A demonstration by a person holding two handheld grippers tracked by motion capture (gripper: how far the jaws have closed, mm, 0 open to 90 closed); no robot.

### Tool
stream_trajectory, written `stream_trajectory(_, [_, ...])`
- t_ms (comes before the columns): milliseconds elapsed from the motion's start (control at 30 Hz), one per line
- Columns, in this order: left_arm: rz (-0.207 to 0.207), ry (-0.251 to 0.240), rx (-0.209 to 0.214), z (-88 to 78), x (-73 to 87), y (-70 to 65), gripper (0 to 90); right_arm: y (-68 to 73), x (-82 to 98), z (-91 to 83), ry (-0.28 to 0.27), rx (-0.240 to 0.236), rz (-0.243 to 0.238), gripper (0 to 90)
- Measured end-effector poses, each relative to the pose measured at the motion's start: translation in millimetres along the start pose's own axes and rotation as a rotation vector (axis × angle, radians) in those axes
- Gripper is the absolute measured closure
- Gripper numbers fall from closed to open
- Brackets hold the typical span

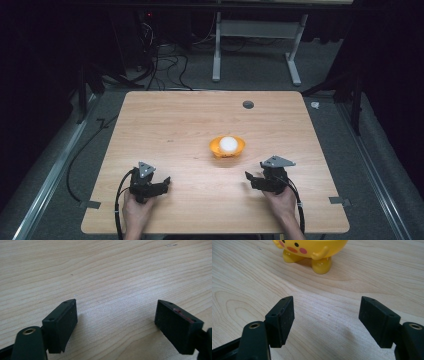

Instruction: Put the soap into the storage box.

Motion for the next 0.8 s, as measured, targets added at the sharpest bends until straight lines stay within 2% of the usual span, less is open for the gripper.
stream_trajectory(200, [0.000,0.000,0.000,0.0,0.0,0.0,18.9,2.5,2.4,4.8,0.012,0.000,0.001,29.3])
stream_trajectory(300, [-0.001,-0.001,0.000,0.0,-0.1,0.0,18.9,3.7,4.1,8.0,0.024,0.007,-0.019,29.2])
stream_trajectory(467, [0.001,0.001,0.001,-0.2,0.2,-0.2,18.9,6.5,12.9,16.3,0.076,0.022,-0.036,27.6])
stream_trajectory(800, [0.001,0.000,0.002,-0.2,0.2,-0.2,18.8,7.5,12.4,17.1,0.077,0.020,-0.031,27.0])
Point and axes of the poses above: each handheld gripper's, and its own axes: z roughly forward along the jaws, x roughly out of its underside, y roughly to its left, the point moved 10 cm from there along z, roughly forward along the jaws, and after that the axes turned 11 degrees about -z, right-handed, at the moved point
